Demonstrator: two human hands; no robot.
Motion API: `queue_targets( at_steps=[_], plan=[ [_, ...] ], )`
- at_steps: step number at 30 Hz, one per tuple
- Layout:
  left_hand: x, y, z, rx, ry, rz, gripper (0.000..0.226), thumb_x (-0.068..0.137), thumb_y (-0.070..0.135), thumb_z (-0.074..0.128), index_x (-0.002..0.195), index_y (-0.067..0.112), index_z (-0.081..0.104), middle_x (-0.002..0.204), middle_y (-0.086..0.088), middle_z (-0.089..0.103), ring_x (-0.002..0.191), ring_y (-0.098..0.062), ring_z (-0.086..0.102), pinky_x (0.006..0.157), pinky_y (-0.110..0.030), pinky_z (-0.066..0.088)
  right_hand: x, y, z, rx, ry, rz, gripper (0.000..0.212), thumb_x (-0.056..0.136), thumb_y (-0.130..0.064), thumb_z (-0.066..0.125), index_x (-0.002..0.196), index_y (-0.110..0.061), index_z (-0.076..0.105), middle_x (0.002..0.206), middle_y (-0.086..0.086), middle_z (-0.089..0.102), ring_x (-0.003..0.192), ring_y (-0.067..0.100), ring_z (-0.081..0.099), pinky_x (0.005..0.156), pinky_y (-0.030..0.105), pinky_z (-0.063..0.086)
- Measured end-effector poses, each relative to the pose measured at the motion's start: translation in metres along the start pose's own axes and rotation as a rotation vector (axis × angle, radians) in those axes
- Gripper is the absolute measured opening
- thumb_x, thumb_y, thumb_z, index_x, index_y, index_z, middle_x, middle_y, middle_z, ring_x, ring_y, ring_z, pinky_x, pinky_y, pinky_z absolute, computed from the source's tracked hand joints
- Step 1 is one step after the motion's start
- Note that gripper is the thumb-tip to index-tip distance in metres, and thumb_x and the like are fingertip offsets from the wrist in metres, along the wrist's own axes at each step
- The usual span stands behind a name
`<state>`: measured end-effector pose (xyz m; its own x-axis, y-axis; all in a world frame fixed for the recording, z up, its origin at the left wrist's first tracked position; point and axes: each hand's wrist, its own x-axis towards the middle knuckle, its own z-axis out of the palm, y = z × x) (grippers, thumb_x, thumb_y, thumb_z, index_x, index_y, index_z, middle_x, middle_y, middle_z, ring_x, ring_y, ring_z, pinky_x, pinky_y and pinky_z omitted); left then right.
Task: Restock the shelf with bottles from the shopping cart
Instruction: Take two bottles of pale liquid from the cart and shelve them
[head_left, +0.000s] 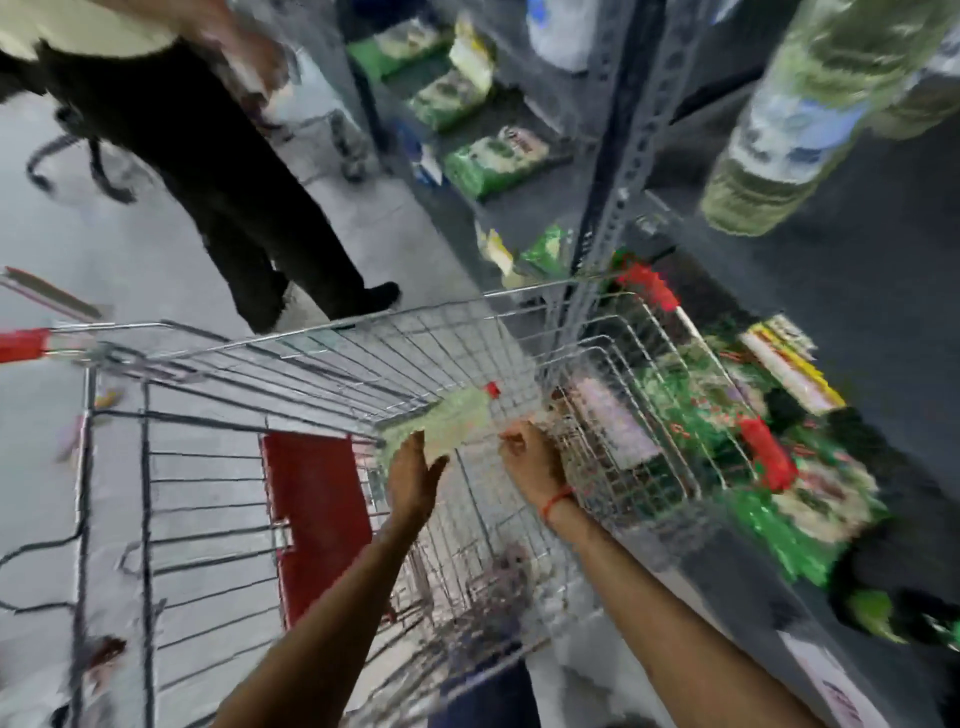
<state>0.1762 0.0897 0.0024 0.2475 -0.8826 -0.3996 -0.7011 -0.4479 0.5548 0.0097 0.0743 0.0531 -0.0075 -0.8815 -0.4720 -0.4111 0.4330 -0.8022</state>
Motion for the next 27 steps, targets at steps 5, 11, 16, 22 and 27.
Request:
queue_targets(
  at_steps=[5,11,16,22,27],
  plan=[
    [0.071,-0.054,0.017,0.265,-0.18,-0.027,0.075,0.083,0.032,0.066,0.14,0.001,0.028,0.141,-0.023,0.043,0.126,-0.038,0.044,0.102,-0.046,0.042,0.061,0.042,0.044,-0.106,-0.143,0.243,0.02,0.088,-0.015,0.051,0.07,-0.024,0.048,0.082,0.0,0.051,0.082,0.019,0.048,0.059,0.021,0.035],
    [0.093,-0.065,0.037,0.316,-0.216,-0.068,0.058,0.09,0.028,0.055,0.136,0.001,0.033,0.144,-0.021,0.039,0.131,-0.036,0.037,0.111,-0.049,0.033,0.089,0.07,0.067,-0.169,-0.201,0.345,0.034,0.085,-0.012,0.05,0.057,-0.024,0.035,0.059,-0.007,0.034,0.055,0.009,0.033,0.052,0.023,0.029],
    [0.08,-0.076,0.028,0.158,-0.044,0.008,0.04,0.081,0.027,0.069,0.113,0.007,0.056,0.118,-0.015,0.058,0.109,-0.033,0.053,0.088,-0.04,0.043,0.099,0.096,0.086,-0.047,-0.236,0.496,0.018,0.074,-0.035,0.052,0.068,-0.019,0.048,0.067,0.0,0.045,0.06,0.016,0.043,0.069,0.032,0.04],
    [0.078,-0.091,0.031,0.09,-0.355,-0.098,0.1,0.06,0.039,0.085,0.138,0.003,0.034,0.14,-0.019,0.043,0.124,-0.033,0.044,0.102,-0.038,0.039,0.094,0.092,0.104,0.056,-0.257,0.597,0.035,0.088,-0.031,0.047,0.107,-0.004,0.059,0.112,0.022,0.061,0.105,0.035,0.058,0.095,0.041,0.046],
    [0.081,-0.089,0.034,0.216,-0.553,-0.081,0.097,0.063,0.035,0.084,0.141,0.009,0.033,0.138,-0.016,0.051,0.126,-0.032,0.048,0.105,-0.037,0.039,0.085,0.091,0.113,0.343,-0.265,0.729,0.048,0.096,-0.036,0.041,0.133,-0.005,0.038,0.146,0.031,0.031,0.136,0.043,0.034,0.11,0.05,0.032]
  ],
)
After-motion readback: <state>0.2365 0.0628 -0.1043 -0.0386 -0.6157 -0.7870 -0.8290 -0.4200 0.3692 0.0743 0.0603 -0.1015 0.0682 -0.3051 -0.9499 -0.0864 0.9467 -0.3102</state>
